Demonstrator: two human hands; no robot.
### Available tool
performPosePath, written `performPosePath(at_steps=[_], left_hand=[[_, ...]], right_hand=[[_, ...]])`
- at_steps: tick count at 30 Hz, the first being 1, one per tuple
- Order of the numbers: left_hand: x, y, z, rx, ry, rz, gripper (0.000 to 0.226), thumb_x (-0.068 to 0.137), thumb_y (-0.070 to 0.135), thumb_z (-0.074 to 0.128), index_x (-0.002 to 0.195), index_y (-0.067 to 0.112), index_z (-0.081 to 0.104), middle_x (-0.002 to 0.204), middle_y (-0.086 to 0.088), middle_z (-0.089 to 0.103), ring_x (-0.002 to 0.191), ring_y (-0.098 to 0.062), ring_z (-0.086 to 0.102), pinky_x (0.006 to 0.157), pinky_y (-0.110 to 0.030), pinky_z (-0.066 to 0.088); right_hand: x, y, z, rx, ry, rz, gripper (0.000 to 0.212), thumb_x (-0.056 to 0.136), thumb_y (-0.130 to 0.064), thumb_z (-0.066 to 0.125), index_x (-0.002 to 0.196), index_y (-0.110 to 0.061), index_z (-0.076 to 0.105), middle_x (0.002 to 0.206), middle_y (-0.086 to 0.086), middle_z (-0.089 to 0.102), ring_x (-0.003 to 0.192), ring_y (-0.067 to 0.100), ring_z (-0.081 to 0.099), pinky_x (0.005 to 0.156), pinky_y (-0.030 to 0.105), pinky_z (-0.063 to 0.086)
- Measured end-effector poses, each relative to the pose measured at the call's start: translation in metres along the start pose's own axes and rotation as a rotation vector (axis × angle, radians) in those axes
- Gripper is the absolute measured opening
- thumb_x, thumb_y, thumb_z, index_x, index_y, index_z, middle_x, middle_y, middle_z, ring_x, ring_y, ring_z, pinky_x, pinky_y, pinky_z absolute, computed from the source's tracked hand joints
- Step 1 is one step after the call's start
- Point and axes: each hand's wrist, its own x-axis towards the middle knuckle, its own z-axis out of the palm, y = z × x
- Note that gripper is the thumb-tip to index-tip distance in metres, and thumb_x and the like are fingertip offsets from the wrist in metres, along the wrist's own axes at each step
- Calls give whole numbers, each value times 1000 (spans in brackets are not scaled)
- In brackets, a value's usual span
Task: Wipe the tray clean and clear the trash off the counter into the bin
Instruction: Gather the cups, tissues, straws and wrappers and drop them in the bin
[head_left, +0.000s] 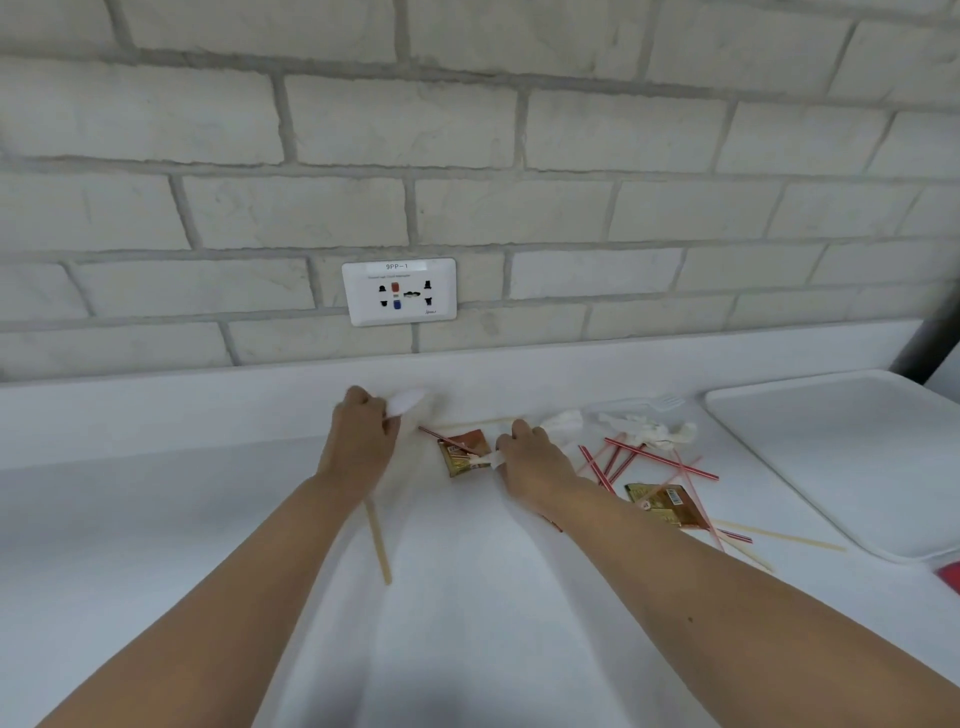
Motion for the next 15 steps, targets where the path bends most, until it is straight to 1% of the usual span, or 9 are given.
performPosePath(at_steps=[1, 3, 5, 7, 8, 10, 11, 13, 15], left_hand=[[0, 3, -10, -73, 36, -30, 24, 94, 12, 49, 81, -5, 58, 90, -14, 46, 80, -27, 48, 67, -27, 37], [-1, 6, -31, -223, 70, -144, 19, 90, 13, 52, 77, -1, 55, 77, -5, 47, 67, -21, 45, 53, -26, 31], [0, 4, -47, -349, 59, -260, 18, 87, 12, 53, 73, 1, 54, 64, -3, 45, 59, -22, 41, 48, -26, 29], [-1, 0, -58, -407, 41, -316, 20, 85, 8, 51, 66, 6, 45, 60, -4, 43, 55, -23, 39, 47, -24, 28], [-3, -3, -60, -387, 24, -323, 18, 85, 7, 49, 68, 8, 43, 63, -5, 45, 54, -22, 40, 47, -24, 30], [-8, -10, -59, -258, -52, -333, 6, 87, 9, 45, 83, 6, 45, 75, -8, 49, 58, -20, 43, 49, -26, 31], [-11, -13, -57, -174, -115, -349, 8, 89, 12, 45, 92, 5, 47, 82, -10, 51, 61, -19, 45, 50, -27, 32], [-21, -18, -51, -9, -293, -373, 27, 92, 25, 50, 109, 4, 53, 87, -12, 54, 70, -24, 51, 55, -27, 35], [-33, -16, -43, 119, -449, -395, 43, 88, 40, 57, 113, 5, 55, 86, -8, 52, 86, -28, 58, 65, -25, 37]], right_hand=[[0, 0, 1, 1, 7, 2, 32, 98, -16, 39, 128, -5, 44, 132, 14, 38, 123, 30, 37, 90, 37, 42], [2, -1, 3, -23, 23, 3, 29, 97, -11, 39, 125, -4, 46, 129, 14, 44, 122, 29, 38, 92, 35, 40], [4, -2, 2, -68, 68, -6, 29, 96, -10, 40, 123, -4, 48, 127, 13, 47, 122, 29, 38, 94, 33, 37], [6, -6, -4, 2, 123, -17, 27, 95, -7, 40, 121, -3, 49, 123, 13, 47, 117, 28, 42, 90, 31, 37], [7, -9, -8, 94, 139, -10, 25, 95, -4, 39, 118, -4, 48, 118, 14, 48, 111, 28, 45, 83, 30, 38], [8, -17, -17, 301, 138, 14, 24, 92, 5, 36, 113, -5, 44, 105, 14, 47, 94, 27, 47, 68, 26, 36], [11, -20, -20, 376, 131, 18, 28, 90, 8, 35, 115, -3, 43, 104, 15, 47, 91, 26, 47, 65, 25, 35], [17, -27, -18, 448, 102, 49, 36, 89, 9, 35, 123, 0, 41, 116, 18, 49, 101, 29, 50, 70, 27, 37], [22, -35, -11, 465, 67, 126, 32, 95, -5, 40, 126, 1, 41, 127, 19, 44, 113, 32, 49, 78, 31, 39]])
